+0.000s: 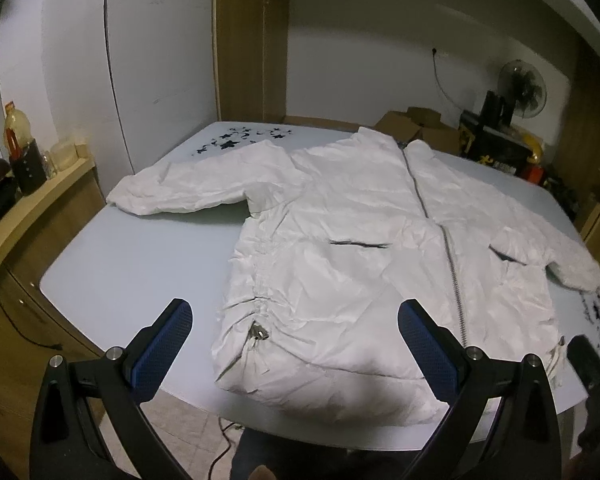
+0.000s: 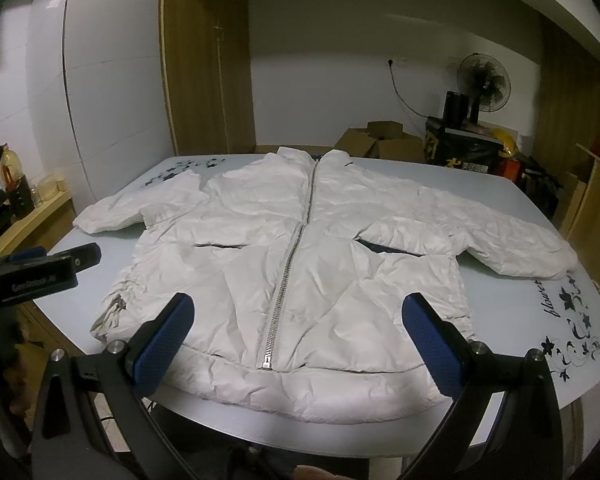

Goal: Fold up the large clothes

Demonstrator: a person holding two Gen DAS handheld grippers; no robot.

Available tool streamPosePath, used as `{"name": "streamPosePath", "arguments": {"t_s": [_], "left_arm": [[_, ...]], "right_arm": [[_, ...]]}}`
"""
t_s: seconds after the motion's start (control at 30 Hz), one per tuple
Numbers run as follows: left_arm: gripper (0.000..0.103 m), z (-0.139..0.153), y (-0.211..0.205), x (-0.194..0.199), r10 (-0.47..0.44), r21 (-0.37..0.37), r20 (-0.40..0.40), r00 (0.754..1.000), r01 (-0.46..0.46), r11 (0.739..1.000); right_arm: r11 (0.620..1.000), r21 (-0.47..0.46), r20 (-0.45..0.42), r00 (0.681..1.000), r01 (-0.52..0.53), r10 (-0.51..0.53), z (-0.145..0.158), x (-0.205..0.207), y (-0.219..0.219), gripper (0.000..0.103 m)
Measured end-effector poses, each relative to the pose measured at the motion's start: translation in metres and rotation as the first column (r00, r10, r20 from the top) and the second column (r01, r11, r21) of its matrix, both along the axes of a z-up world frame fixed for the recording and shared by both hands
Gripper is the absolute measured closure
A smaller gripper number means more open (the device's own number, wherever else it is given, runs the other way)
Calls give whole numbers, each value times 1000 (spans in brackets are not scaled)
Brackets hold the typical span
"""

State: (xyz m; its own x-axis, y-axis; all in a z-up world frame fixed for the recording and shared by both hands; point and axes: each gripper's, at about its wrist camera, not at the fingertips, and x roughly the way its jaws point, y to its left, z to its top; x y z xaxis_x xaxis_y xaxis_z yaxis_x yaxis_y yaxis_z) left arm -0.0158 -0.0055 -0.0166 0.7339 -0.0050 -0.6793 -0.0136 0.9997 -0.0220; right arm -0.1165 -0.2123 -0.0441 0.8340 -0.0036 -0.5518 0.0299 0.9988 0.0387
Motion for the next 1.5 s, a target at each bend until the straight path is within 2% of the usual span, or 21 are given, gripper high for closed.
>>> {"name": "streamPosePath", "arguments": {"t_s": [0.13,0.77,1.0,1.27,1.5], "left_arm": [[0,2,-3,0,4,14,8,1000,-4,1000],[0,2,2,-3,20,-21,2,1000,-20,1000],[0,3,4,-1,9,-1,5,1000,-9,1000],[0,1,10,1,24,-23,3,1000,-24,999],[0,0,8,2,29,3,6,1000,-29,1000]], "right_arm": [[1000,3,-2,1000,11,-11,0,1,-5,0],[1000,10,-23,999,25,-25,-2,7,-7,0],[1000,9,-24,999,25,-25,-3,6,-8,0],[1000,7,-34,999,25,-25,-8,7,-6,0],[1000,3,-43,999,20,-20,-10,8,-3,0]]}}
